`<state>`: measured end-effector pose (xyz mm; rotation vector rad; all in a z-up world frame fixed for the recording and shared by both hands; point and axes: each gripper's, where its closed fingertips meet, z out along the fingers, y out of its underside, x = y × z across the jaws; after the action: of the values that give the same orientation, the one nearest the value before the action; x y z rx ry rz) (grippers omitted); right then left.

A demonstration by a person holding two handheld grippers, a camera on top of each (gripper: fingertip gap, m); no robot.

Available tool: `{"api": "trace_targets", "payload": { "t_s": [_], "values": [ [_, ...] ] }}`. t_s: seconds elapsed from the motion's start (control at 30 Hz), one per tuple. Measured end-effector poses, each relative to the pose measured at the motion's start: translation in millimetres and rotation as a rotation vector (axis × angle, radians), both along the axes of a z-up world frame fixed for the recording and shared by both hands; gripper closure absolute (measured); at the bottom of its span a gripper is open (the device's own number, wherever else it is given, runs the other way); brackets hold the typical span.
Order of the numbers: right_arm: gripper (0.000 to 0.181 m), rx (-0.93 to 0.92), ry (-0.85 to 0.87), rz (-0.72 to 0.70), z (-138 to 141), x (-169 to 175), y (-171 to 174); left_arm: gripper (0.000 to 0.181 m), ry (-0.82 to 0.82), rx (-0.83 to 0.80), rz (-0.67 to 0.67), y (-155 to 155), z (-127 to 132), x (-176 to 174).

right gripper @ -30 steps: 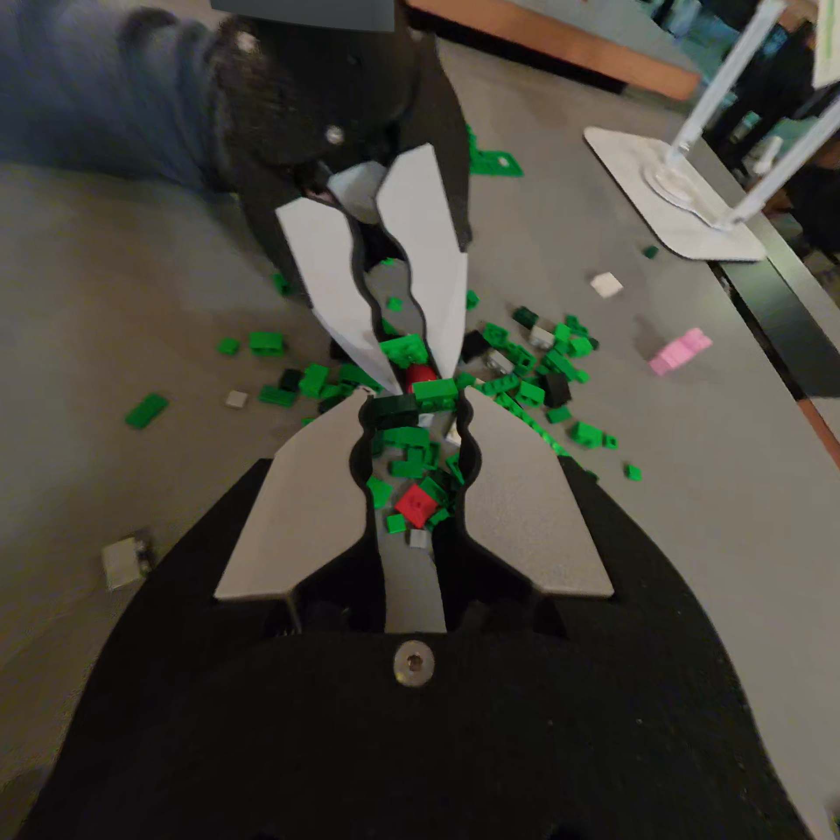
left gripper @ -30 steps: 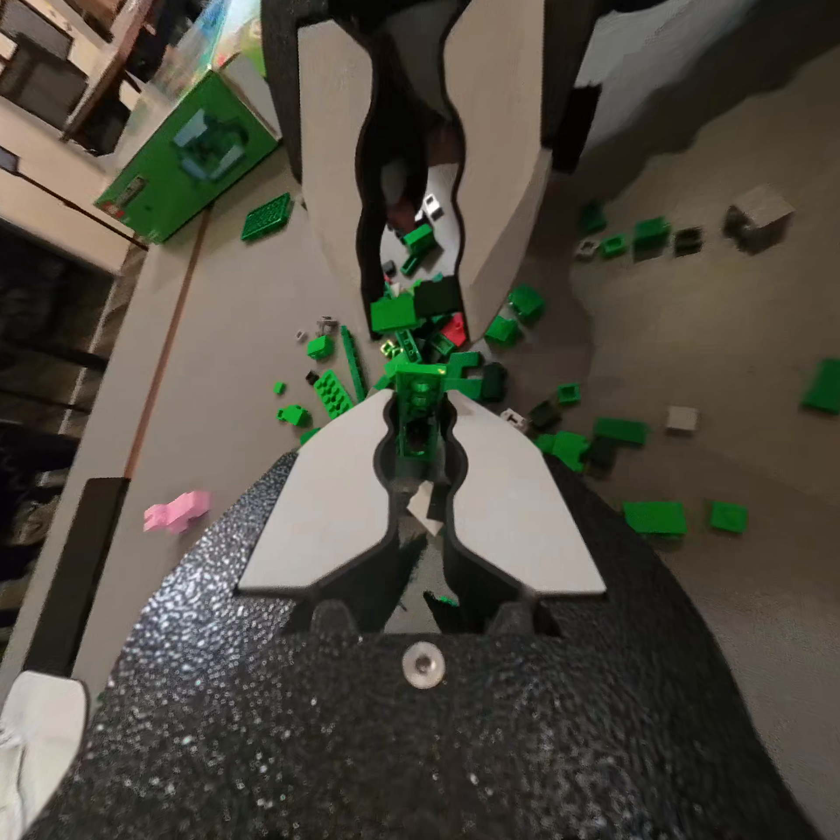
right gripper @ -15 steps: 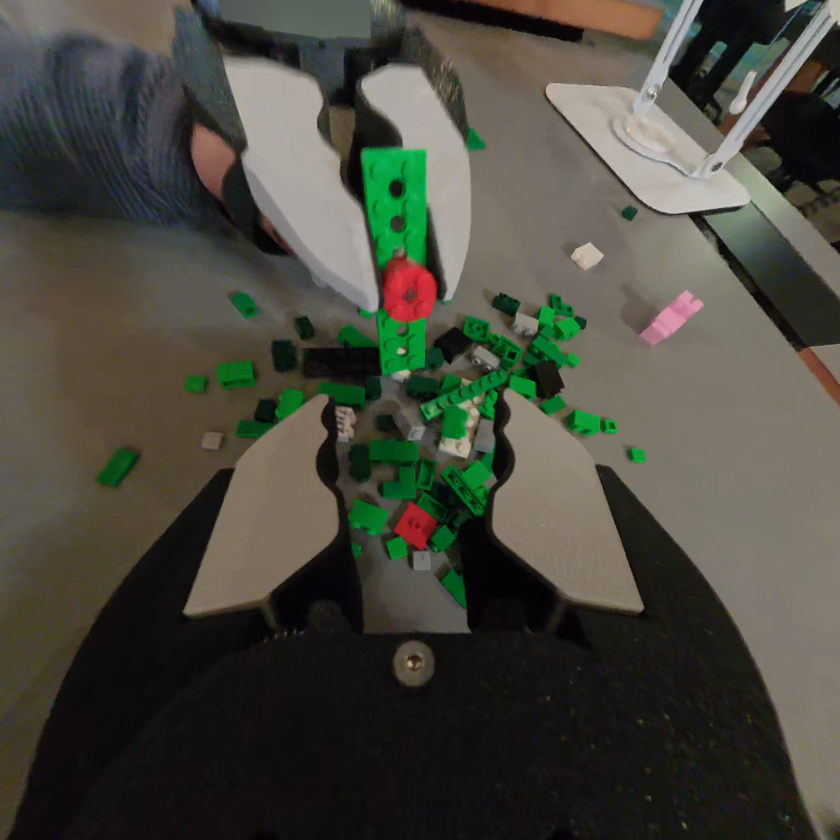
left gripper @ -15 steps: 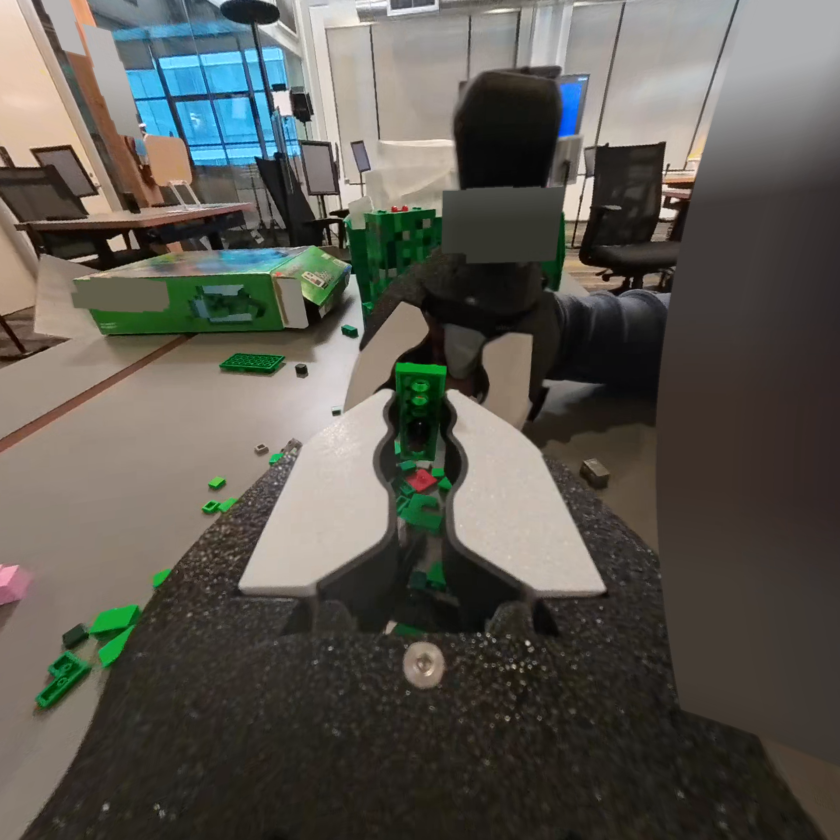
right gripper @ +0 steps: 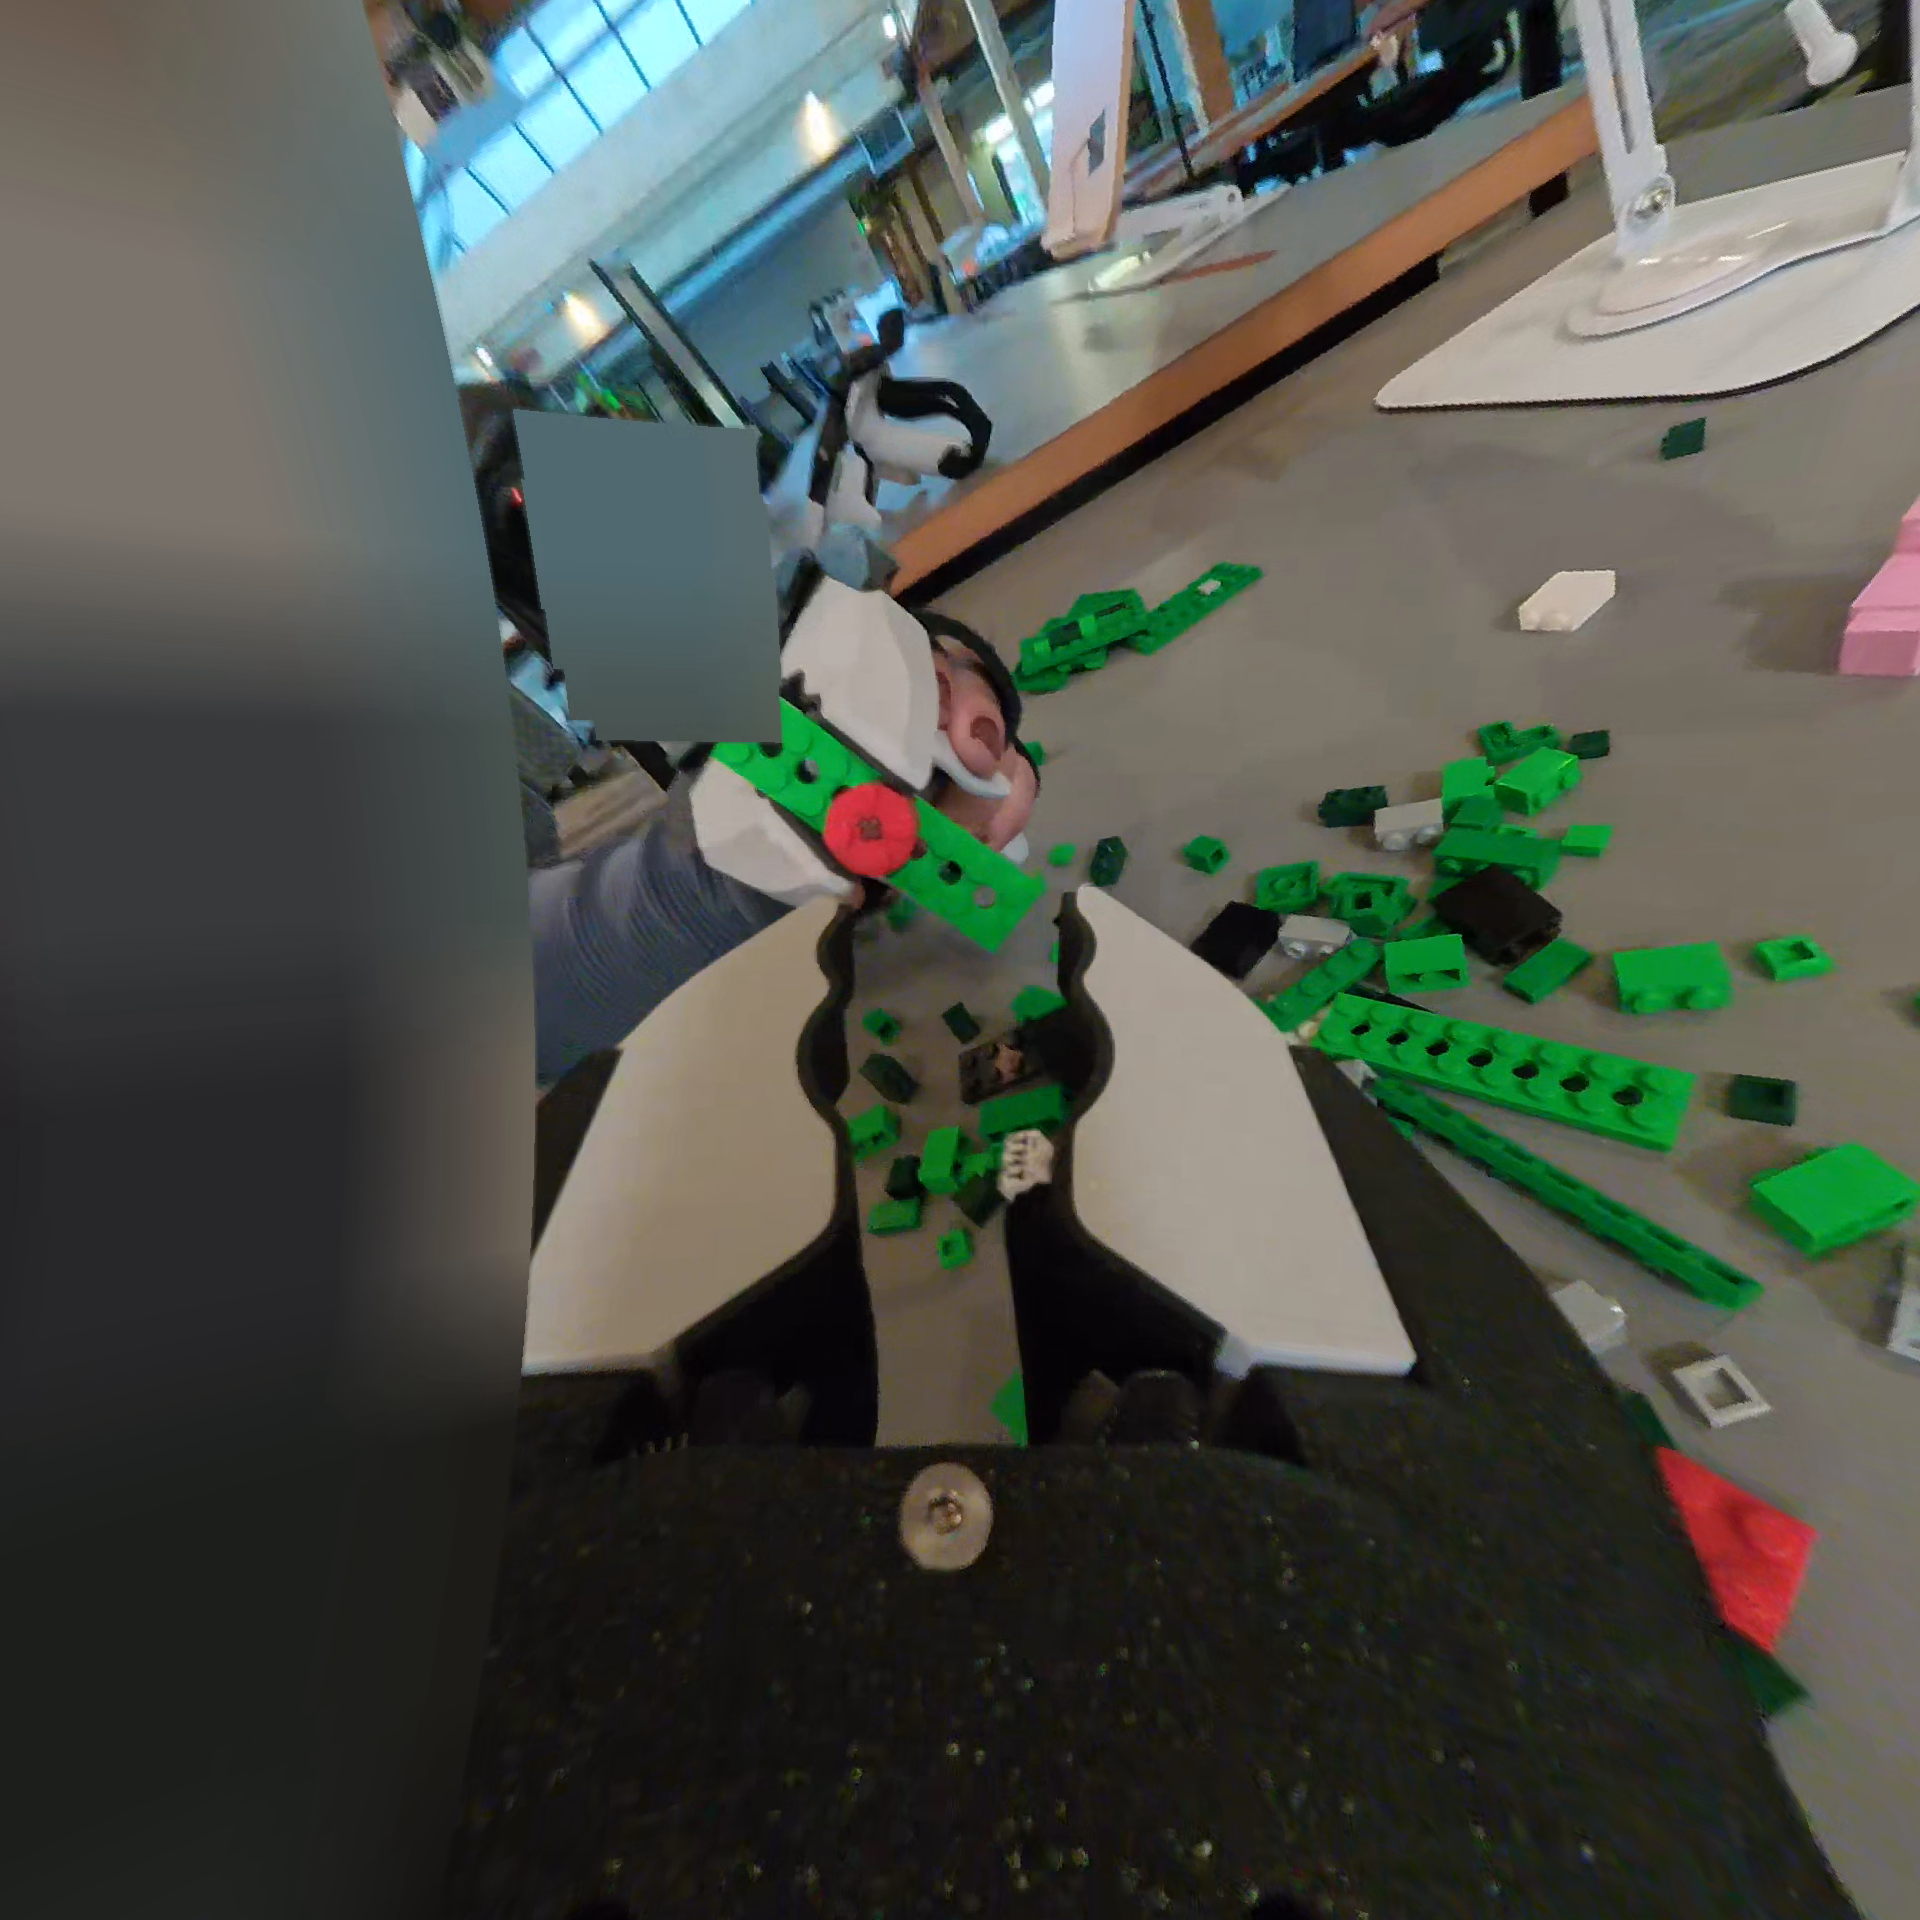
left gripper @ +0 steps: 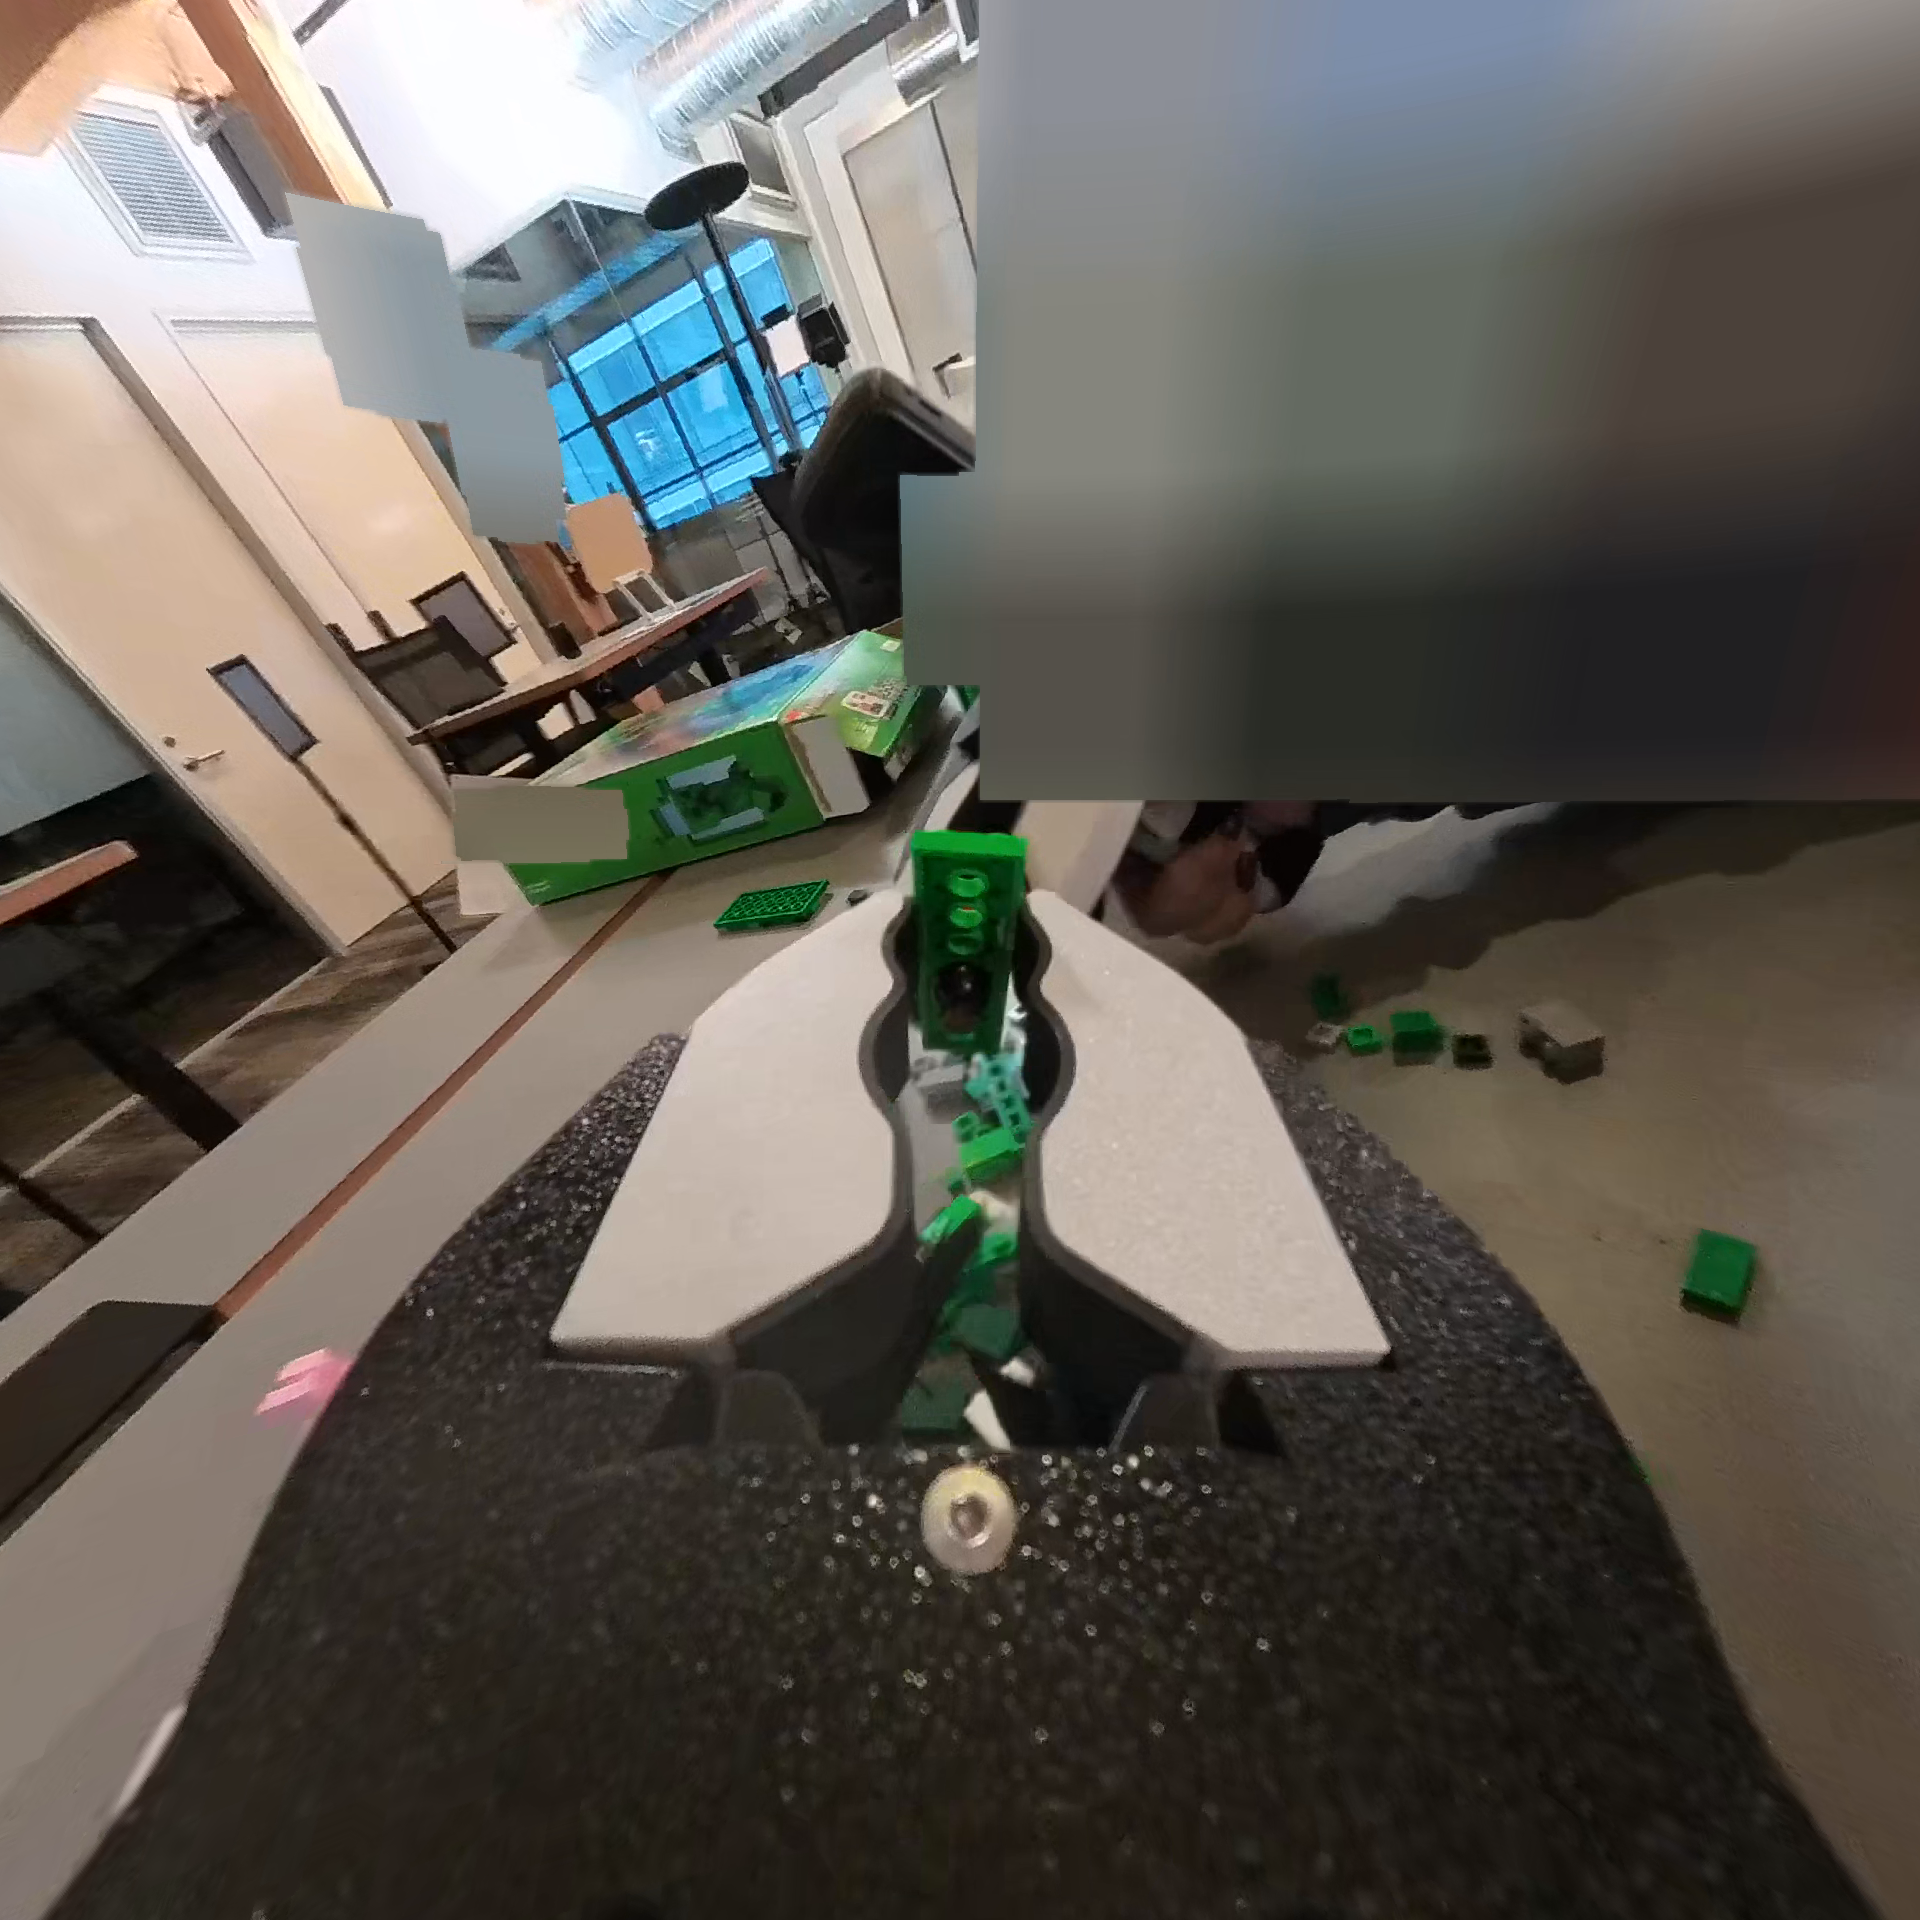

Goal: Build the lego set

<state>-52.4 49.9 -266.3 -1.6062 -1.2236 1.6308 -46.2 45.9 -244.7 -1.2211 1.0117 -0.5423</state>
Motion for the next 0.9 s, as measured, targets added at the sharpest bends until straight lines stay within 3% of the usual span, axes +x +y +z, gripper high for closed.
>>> {"api": "trace_targets", "payload": {
  "t_s": [0.17,0.27,0.37,0.43,0.53,0.63,0.7,0.77,0.9],
  "values": [
    [0.133,0.294,-0.039,0.013,-9.8,-5.3,-10.6,0.165,-0.229,-0.293,-0.178,-5.5,6.8,0.8],
    [0.163,0.434,-0.032,-0.038,-6.0,-8.4,-11.0,0.165,-0.273,-0.378,-0.21,-4.9,6.2,1.6],
    [0.165,0.493,-0.096,-0.065,-13.2,-5.6,-4.0,0.163,-0.23,-0.385,-0.144,1.3,-0.7,3.1],
    [0.165,0.47,-0.133,-0.086,-17.2,-1.3,4.5,0.136,-0.19,-0.333,-0.052,9.5,-1.6,-3.6],
    [0.165,0.496,-0.226,-0.129,-25.2,9.2,19.1,0.128,0.056,-0.111,0.185,21.6,-6.0,-23.3],
    [0.165,0.557,-0.349,-0.146,-37.1,17.9,27.1,0.126,0.463,0.205,0.422,27.1,-13.4,-36.2],
    [0.165,0.569,-0.405,-0.138,-45.4,19.8,28.4,0.133,0.709,0.332,0.518,31.5,-25.5,-36.5],
    [0.165,0.536,-0.423,-0.092,-51.5,18.9,22.2,0.136,0.824,0.367,0.479,30.7,-43.1,-23.8],
    [0.165,0.51,-0.456,-0.03,-59.0,19.5,13.5,0.156,0.843,0.415,0.445,29.8,-49.1,-12.3]
  ]
}}
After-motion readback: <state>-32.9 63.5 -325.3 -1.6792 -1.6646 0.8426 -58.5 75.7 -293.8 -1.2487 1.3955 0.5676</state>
